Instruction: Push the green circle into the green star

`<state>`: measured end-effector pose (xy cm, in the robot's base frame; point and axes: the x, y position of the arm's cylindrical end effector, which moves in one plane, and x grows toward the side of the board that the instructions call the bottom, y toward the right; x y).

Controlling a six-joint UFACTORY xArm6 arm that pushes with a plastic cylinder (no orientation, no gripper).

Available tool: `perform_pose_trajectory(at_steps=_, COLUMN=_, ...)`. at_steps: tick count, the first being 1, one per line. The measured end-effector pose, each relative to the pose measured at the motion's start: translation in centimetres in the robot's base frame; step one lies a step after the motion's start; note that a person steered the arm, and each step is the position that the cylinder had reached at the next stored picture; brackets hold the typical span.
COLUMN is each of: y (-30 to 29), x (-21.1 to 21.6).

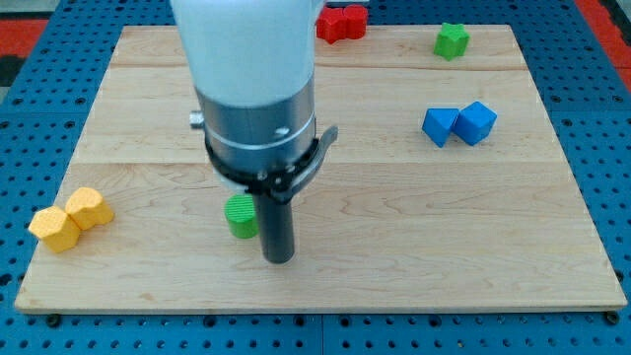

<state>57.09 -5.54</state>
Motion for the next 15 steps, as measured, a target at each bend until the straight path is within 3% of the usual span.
perform_pose_trajectory(at_steps=1, y=-7.4, x=-2.4)
perform_pose_trajectory(at_steps=2, y=-2.0, x=-5.8)
perform_pose_trajectory(at_steps=3, y=0.2, x=-1.0)
perform_pose_trajectory(at_steps=4, y=5.0, x=-0.6)
perform_pose_trajectory(at_steps=6, y=1.5, x=-8.3)
perform_pose_trajectory(at_steps=9, y=-7.7, x=-15.3)
perform_pose_trajectory(at_steps=10, y=-7.4, x=-18.1)
perform_pose_trajectory(at_steps=12, y=5.0, x=-20.2)
perform_pose_trajectory(at_steps=13, y=8.6, x=-21.4)
perform_pose_trajectory(at_steps=15, y=9.4, x=-25.7)
